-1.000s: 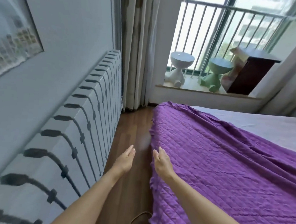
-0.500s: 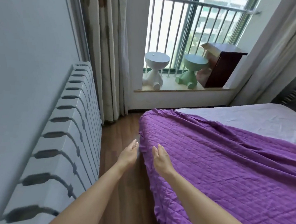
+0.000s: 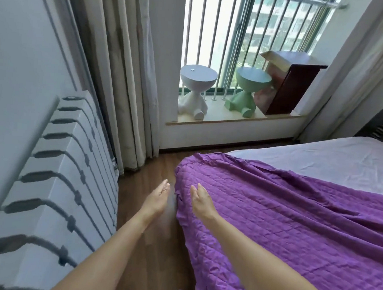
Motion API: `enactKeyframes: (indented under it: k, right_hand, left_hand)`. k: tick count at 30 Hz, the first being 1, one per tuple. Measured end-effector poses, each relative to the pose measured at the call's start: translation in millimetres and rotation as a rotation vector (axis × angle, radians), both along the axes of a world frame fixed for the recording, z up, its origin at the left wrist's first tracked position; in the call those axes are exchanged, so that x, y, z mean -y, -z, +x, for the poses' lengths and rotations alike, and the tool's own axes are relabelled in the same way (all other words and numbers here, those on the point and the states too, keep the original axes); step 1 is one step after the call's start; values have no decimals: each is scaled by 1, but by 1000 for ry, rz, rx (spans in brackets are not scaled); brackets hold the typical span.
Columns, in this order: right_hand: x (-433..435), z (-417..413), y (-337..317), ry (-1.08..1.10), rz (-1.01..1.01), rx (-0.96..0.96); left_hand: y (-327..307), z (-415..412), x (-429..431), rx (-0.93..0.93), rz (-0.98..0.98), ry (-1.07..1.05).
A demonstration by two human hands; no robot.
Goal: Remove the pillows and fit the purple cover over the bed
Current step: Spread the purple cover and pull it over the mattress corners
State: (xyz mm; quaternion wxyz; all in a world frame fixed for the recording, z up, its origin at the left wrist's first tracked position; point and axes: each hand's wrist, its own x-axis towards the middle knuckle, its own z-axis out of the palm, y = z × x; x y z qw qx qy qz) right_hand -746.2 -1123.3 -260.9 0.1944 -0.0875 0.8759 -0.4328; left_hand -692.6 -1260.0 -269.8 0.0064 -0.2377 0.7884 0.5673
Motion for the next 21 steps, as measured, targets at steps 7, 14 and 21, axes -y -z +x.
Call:
enactKeyframes:
  k: [7,14,21]
  right_hand:
    - [30,-114,0,29,0,82]
    - [85,-200,14,59,-8,130]
    - [149,-305,12,194,-15,147]
  left_hand:
    - [1,-110,32,2,-14,-1]
    - [20,-213,86,47,-5,46]
    - [16,-334,158,16,-7,183]
